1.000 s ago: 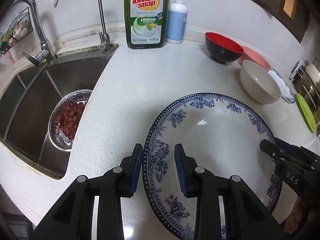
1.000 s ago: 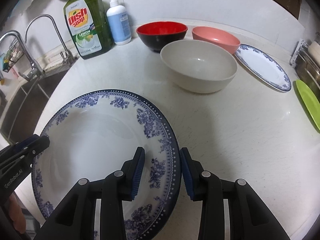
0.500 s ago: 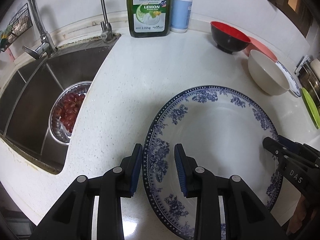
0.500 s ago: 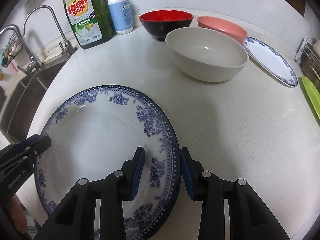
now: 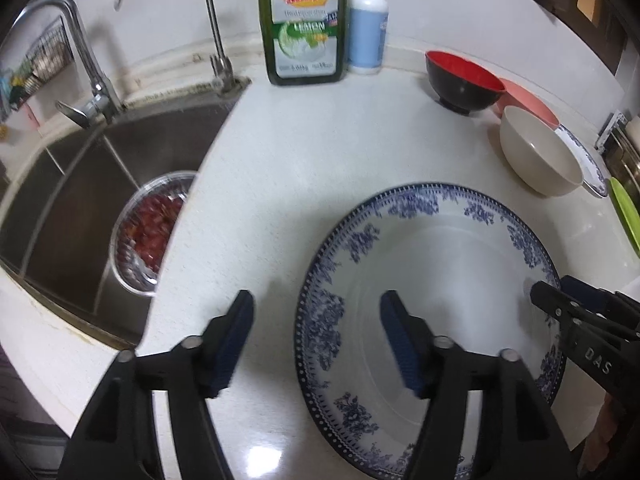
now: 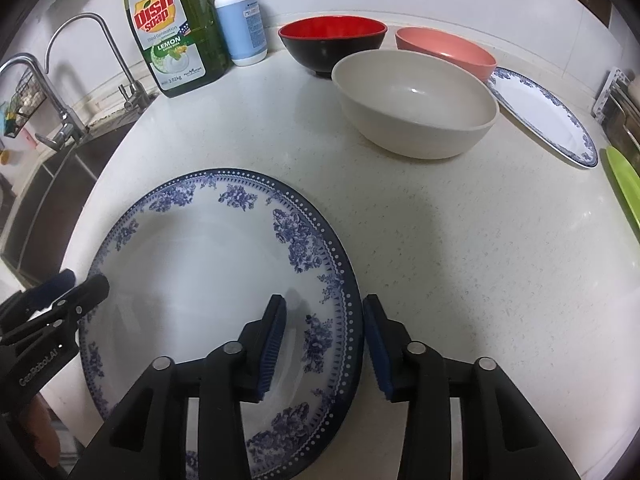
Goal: Organize plates and bowls
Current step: 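Lower the blue-and-white plate onto the counter and open both grippers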
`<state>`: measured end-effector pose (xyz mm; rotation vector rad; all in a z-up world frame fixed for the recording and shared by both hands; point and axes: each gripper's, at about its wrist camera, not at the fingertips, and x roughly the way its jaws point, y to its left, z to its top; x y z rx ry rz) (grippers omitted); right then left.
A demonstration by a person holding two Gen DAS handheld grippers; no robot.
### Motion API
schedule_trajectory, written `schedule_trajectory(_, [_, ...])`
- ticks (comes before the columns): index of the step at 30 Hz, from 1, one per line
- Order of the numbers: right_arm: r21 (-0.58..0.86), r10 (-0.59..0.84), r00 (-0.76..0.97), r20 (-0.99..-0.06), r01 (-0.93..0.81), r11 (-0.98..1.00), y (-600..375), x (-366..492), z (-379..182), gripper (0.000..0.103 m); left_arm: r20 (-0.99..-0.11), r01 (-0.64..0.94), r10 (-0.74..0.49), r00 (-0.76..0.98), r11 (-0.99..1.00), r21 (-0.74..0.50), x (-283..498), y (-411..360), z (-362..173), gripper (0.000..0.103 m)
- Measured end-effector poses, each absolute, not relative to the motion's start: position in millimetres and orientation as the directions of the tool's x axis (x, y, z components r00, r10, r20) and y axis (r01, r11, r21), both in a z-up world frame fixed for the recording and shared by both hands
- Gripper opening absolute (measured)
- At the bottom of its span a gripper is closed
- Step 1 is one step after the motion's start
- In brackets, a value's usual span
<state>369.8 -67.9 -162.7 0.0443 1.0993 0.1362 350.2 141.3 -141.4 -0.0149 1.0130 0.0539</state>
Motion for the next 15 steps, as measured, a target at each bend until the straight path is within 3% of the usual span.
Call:
schedule_trajectory(8, [0.111, 0.137, 0.509, -0.85, -0.082, 0.99, -77.8, 358.1, -136.7, 0.059, -0.831, -0.013, 0.036, 0.555, 0.999, 0.034, 351.6, 124.9, -108.1, 0.093])
schedule_trajectory(12, [0.123, 0.124, 0.55, -0.826, -0.04, 0.992, -95.6, 349.6, -120.8, 0.069, -0.812, 0.024, 0.02, 0.583, 0.999, 0.043, 352.7, 107.4, -92.8, 0.099])
schedule_trajectory(15, [0.115, 0.1, 0.574, -0.813, -0.01, 0.993, -108.9, 343.6, -110.8, 0.071, -0.799, 0.054, 0.004, 0.601, 0.998, 0.045, 353.5, 89.9, -82.1, 0.099])
